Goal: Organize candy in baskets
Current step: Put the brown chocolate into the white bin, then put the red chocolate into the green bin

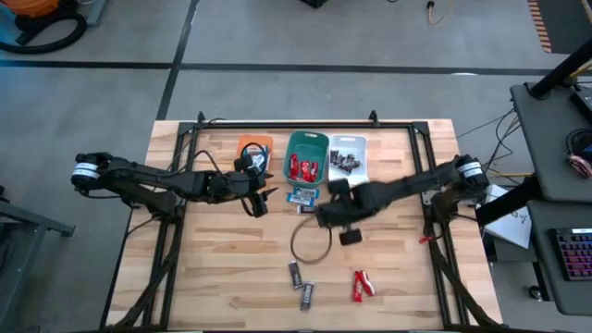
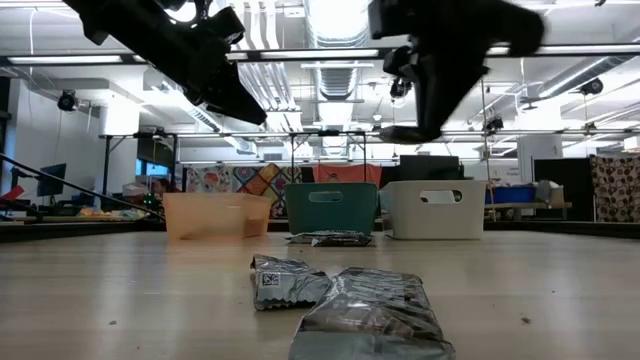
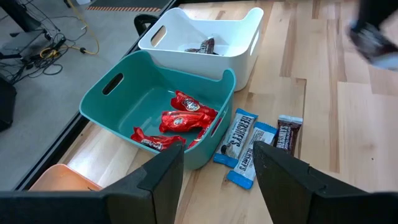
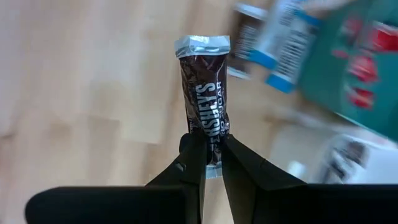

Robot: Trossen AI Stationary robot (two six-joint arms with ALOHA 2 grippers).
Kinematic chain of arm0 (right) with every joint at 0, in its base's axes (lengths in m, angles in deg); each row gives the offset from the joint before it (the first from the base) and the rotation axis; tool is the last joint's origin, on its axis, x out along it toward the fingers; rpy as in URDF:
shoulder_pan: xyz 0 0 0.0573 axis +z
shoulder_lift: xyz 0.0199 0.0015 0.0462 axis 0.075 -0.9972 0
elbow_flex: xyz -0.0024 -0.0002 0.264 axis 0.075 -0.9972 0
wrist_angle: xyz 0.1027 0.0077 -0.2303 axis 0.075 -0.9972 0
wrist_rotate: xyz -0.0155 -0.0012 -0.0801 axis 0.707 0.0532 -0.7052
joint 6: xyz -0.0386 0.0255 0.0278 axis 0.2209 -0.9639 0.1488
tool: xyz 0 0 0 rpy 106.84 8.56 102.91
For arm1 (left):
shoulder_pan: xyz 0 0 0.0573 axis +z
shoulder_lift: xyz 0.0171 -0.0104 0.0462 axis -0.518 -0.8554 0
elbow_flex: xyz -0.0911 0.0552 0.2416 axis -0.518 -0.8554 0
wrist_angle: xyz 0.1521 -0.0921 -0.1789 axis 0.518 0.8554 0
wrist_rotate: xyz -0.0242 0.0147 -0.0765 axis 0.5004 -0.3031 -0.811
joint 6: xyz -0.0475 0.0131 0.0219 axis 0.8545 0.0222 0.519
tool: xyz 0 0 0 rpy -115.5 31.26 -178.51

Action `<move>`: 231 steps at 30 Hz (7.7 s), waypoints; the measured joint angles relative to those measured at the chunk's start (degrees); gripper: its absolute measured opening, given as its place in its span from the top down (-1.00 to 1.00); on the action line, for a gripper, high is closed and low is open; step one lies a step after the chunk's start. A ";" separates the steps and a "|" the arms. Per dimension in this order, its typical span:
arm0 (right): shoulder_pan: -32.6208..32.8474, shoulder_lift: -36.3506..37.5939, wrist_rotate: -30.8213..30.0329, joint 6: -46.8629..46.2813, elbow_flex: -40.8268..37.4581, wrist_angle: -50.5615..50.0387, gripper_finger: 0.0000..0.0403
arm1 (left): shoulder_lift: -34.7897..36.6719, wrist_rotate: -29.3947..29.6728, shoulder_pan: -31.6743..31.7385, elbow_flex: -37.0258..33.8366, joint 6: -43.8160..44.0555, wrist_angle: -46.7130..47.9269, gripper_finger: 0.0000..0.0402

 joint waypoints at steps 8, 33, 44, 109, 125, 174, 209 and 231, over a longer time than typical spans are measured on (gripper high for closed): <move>-13.80 0.52 -1.38 5.61 4.09 -6.16 0.81 | 0.00 0.00 0.00 -0.01 0.01 0.02 0.12; -48.47 0.50 14.25 15.29 -4.17 7.49 0.81 | 0.00 0.38 0.00 -0.01 2.32 3.08 0.12; -48.47 0.36 14.09 8.41 -4.93 9.00 0.64 | 0.00 0.42 0.00 -0.01 2.61 3.08 0.12; -7.79 8.46 21.64 -43.97 -4.58 -4.41 0.30 | 0.00 -7.78 -3.06 -0.01 -2.82 6.49 0.12; 16.07 6.46 24.75 -84.64 -11.08 2.79 0.30 | 0.00 -7.75 -3.04 0.08 -5.23 6.25 0.12; 25.71 -7.04 24.61 -97.49 -13.76 15.93 0.34 | 0.00 -7.72 -3.04 0.08 -5.14 5.18 0.12; 18.03 11.50 -0.02 -83.81 -12.85 -3.83 0.94 | 0.00 -7.72 -3.04 0.06 -5.35 4.11 0.12; -12.92 10.20 -27.85 -9.92 -16.73 45.62 0.94 | 0.00 -7.72 -3.04 0.02 -2.55 3.50 0.12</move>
